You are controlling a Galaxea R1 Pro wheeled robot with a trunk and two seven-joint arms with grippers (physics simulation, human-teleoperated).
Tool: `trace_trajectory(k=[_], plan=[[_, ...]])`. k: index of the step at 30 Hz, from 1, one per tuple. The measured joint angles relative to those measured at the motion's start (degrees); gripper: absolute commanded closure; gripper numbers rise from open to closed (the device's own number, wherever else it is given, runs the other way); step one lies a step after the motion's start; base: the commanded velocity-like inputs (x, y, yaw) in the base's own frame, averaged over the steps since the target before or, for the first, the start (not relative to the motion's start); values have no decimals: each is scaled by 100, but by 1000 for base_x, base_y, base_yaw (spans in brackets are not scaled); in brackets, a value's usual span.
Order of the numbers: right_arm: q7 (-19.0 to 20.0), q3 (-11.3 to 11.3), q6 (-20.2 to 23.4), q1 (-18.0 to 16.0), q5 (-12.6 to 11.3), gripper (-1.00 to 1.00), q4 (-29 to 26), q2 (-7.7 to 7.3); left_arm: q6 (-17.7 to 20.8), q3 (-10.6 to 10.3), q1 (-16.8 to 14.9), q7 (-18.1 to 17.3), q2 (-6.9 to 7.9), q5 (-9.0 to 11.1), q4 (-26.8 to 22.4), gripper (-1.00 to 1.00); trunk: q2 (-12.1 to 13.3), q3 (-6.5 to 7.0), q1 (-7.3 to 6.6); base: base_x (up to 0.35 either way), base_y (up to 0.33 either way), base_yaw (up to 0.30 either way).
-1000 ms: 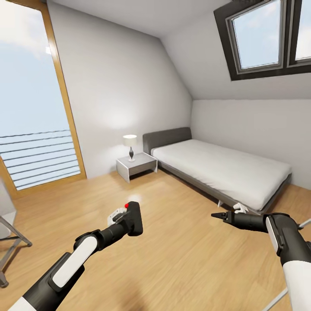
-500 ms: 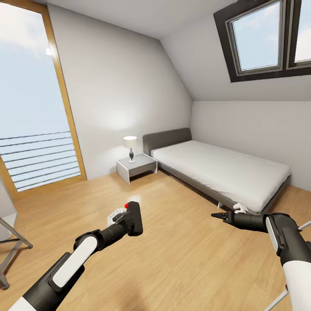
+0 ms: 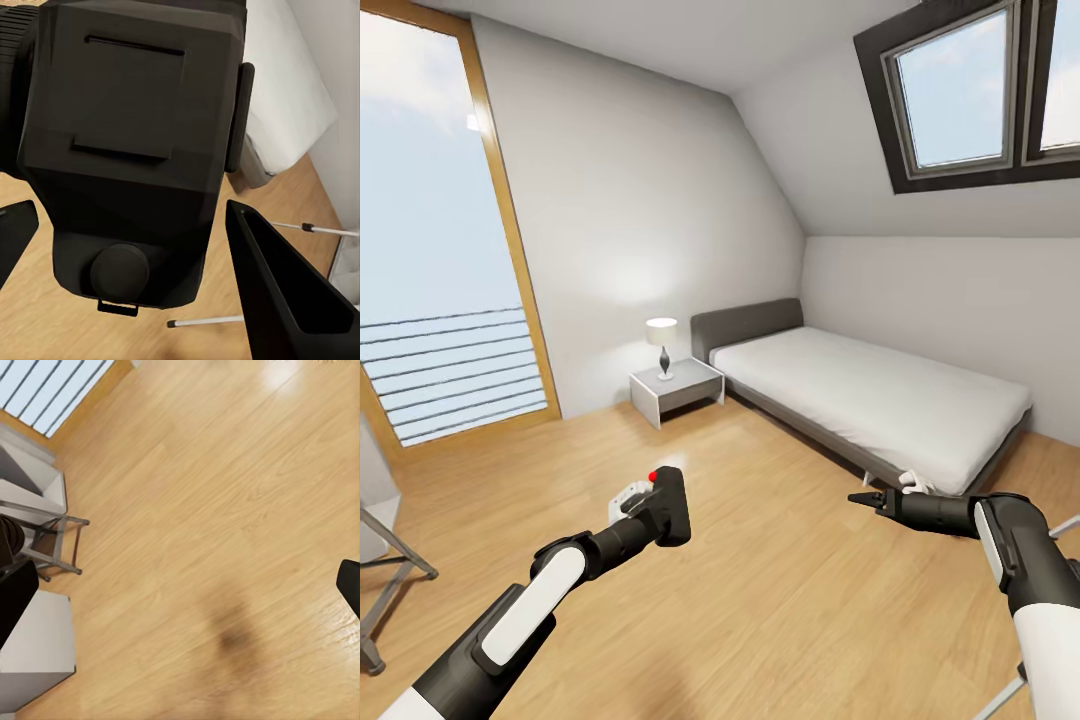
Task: Attach the digital camera to the camera tripod in the bedroom.
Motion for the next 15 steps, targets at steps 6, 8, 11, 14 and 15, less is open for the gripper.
trace_trajectory(k=[6,8,11,14,15], plan=[[0,1,-1,0,0,-100,0,1,-1,3,0,2,0,1,0,100,241,108,-132,0,0,0],[0,1,-1,0,0,-100,0,0,-2,3,0,2,0,1,0,100,321,144,-176,0,0,0],[0,0,-1,0,0,-100,0,-1,-3,2,0,3,0,1,0,100,441,198,-242,0,0,0],[0,0,-1,0,0,-100,0,-1,-2,3,0,4,0,1,0,100,562,252,-308,0,0,0],[0,0,-1,0,0,-100,0,-1,0,3,0,4,0,1,0,100,602,269,-330,0,0,0]])
